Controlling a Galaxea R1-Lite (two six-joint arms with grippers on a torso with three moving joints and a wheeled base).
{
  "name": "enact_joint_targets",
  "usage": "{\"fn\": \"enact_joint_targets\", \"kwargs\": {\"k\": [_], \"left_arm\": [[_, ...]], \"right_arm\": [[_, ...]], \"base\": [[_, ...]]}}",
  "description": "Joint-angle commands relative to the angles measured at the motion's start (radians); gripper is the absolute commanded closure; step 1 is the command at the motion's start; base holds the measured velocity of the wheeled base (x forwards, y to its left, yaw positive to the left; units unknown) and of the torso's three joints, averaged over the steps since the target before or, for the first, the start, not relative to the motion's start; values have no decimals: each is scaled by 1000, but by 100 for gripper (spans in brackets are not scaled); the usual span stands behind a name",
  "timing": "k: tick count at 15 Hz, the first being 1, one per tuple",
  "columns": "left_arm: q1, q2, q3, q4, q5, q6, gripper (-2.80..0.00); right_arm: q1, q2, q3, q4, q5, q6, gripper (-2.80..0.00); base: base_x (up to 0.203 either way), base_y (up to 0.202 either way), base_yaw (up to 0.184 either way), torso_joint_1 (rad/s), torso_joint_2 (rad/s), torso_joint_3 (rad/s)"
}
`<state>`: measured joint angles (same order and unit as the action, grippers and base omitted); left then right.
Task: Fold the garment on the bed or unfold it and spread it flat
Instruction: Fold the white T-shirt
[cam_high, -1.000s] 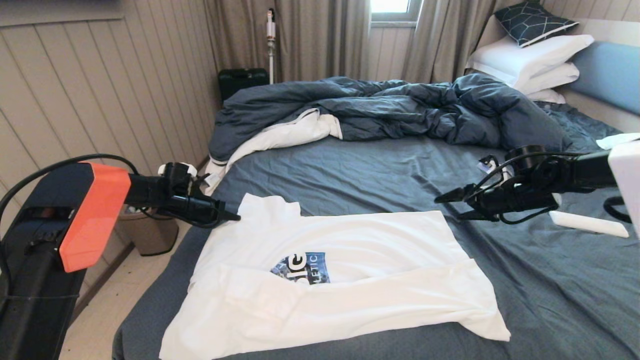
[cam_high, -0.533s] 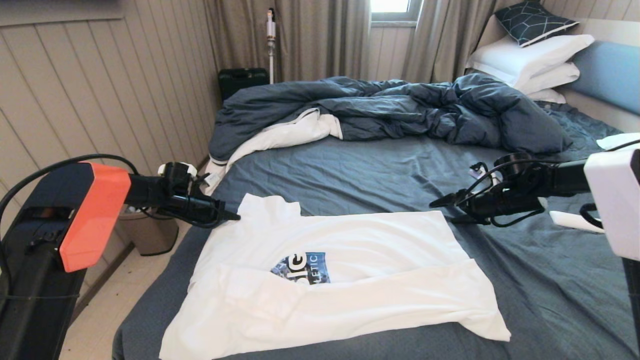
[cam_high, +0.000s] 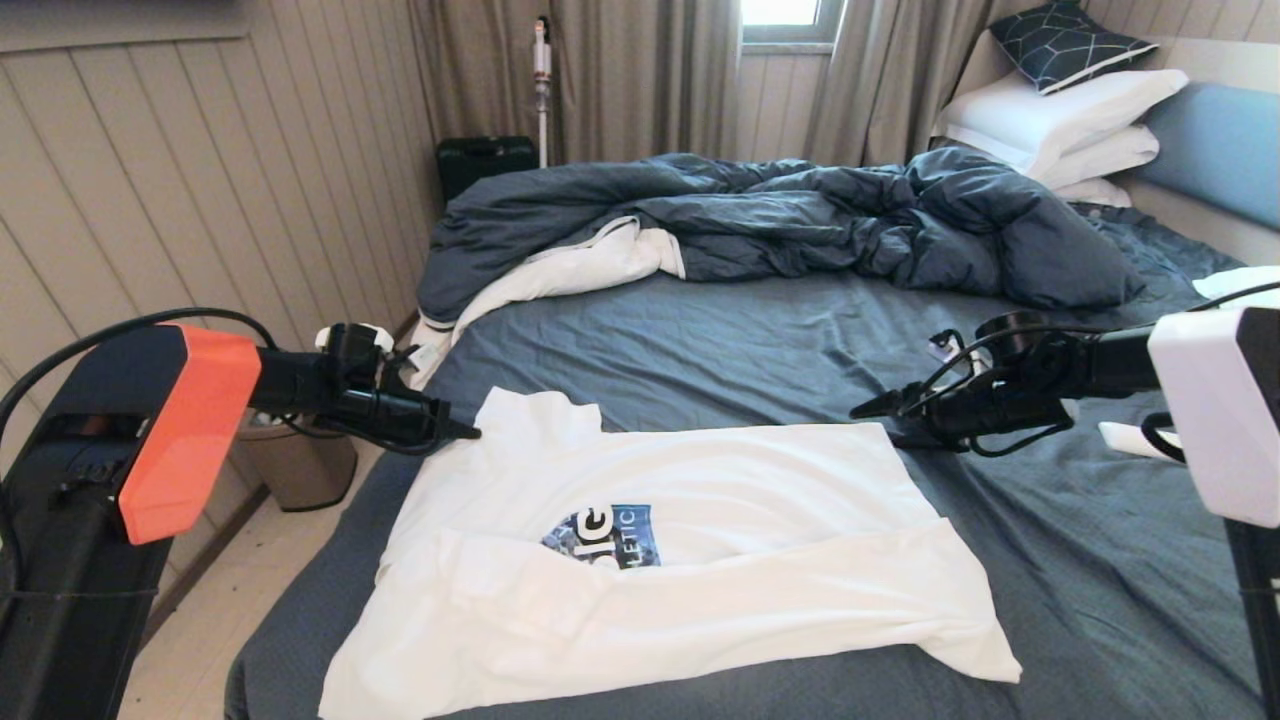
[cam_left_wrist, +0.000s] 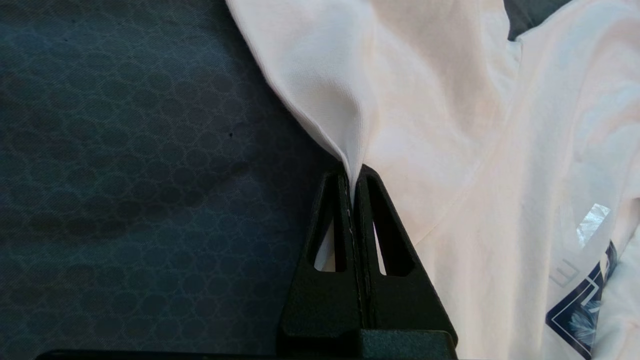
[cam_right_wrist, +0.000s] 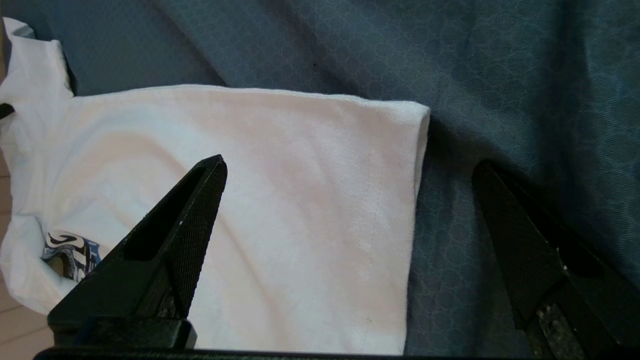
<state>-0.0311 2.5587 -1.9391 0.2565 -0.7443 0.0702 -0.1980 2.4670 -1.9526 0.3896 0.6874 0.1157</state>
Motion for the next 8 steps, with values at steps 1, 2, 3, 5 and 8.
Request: {"fn": "enact_joint_targets", "kwargs": {"k": [1,2,3,5,8], "left_arm": [[0,0,0,1,-4,0,0],[0,0,0,1,-4,0,0],[0,0,0,-3,-4,0,0],[0,1,0,-3,-4,0,0],[0,1,0,-8,-4,0,0]], "right_arm": [[19,0,-1,2,4,2,-280],[26,0,-2,0,4,2,-280],[32,1,-3,-1,4,4,-280],[35,3,-3,-3,4,3,-280],[35,6,-3,-3,3,2,-280]], "base": [[0,0,0,0,0,0],[0,0,0,0,0,0],[0,0,0,0,0,0],[0,0,0,0,0,0],[0,0,0,0,0,0]]}}
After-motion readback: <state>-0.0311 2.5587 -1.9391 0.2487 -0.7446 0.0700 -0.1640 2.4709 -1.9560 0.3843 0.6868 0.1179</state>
